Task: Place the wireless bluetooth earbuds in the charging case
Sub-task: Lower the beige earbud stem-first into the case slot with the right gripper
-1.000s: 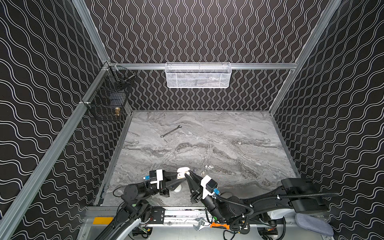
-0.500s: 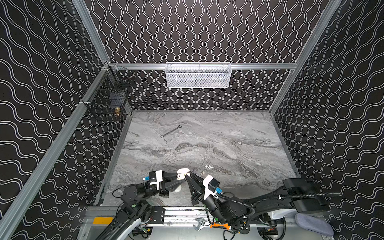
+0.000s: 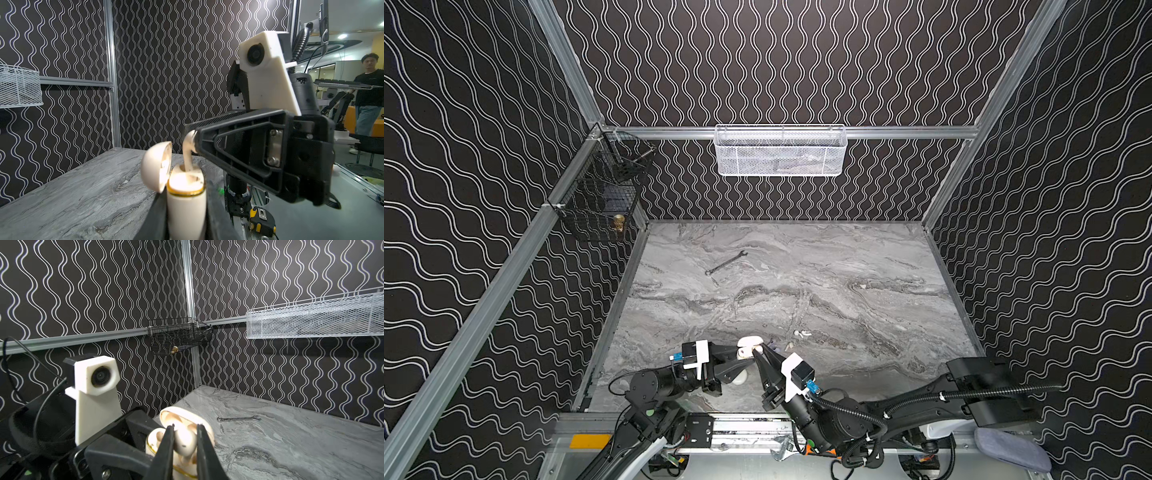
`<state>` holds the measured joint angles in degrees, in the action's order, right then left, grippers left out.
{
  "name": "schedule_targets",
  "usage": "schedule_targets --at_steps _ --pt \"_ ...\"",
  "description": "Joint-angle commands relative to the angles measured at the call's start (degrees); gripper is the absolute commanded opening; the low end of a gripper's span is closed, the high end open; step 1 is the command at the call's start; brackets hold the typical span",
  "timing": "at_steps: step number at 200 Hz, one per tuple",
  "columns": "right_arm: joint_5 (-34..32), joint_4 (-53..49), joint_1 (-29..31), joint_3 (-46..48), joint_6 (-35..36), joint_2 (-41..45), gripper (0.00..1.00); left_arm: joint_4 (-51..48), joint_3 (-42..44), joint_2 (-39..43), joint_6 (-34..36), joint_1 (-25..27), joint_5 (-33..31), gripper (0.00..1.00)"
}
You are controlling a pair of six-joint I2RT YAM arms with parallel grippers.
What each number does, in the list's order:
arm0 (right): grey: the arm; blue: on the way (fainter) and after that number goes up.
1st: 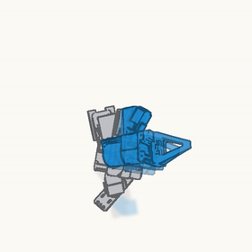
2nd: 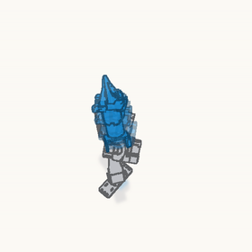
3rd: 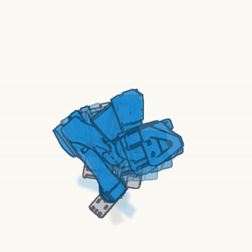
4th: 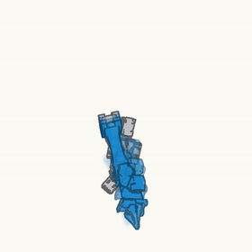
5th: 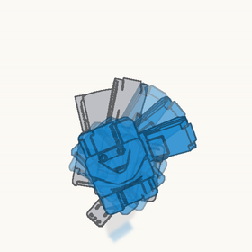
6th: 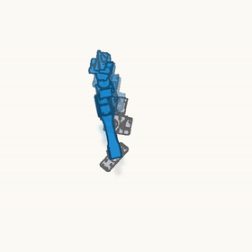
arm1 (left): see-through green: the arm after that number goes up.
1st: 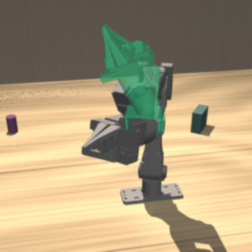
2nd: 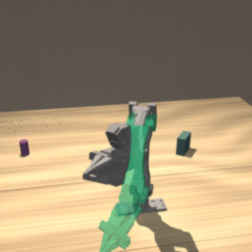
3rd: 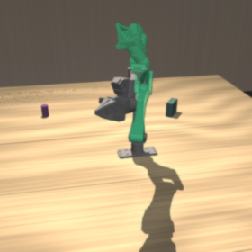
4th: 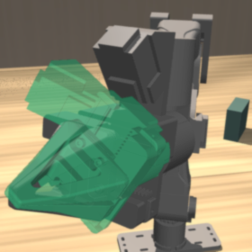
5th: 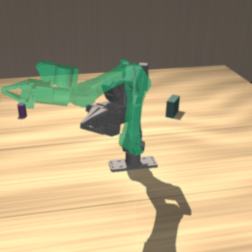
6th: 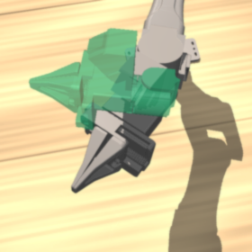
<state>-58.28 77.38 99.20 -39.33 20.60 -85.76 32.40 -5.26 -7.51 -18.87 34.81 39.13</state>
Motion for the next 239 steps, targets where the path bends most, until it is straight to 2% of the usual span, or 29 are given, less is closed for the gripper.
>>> schedule_targets --at_steps 1,89,105,132,142,169,197,239 --pt "-5.23 2.93 0.32 -0.52 5.13 -0.86 0.05 3.89 -0.91 0.45 1.30 -0.08 -2.73 0.00" --pt "-8.41 12.34 1.79 -1.89 14.12 -3.65 0.01 2.69 -0.64 1.94 1.56 -0.08 -3.67 0.00" --pt "-8.06 9.79 1.74 -1.88 12.85 -2.68 0.00 2.65 -0.63 2.14 1.40 -0.08 -3.58 0.00" --pt "-4.18 -3.20 1.67 -1.66 2.49 0.96 0.00 2.95 -0.61 2.21 1.20 -0.07 -3.37 0.00" --pt "-3.84 -5.26 1.36 -1.63 0.88 1.67 0.00 2.80 -0.65 2.31 1.20 -0.04 -3.32 0.00" --pt "-4.06 -4.08 1.35 -1.45 2.03 1.59 0.00 2.27 -0.56 2.81 1.14 -0.09 -3.48 0.00" --pt "-1.64 -7.04 1.40 -2.22 0.36 1.95 0.00 2.45 -0.47 2.94 1.21 0.00 -3.21 0.00" --pt "-0.67 -4.10 1.97 -1.64 5.23 5.50 0.00 5.70 3.45 3.41 5.31 -0.07 -3.51 0.00"
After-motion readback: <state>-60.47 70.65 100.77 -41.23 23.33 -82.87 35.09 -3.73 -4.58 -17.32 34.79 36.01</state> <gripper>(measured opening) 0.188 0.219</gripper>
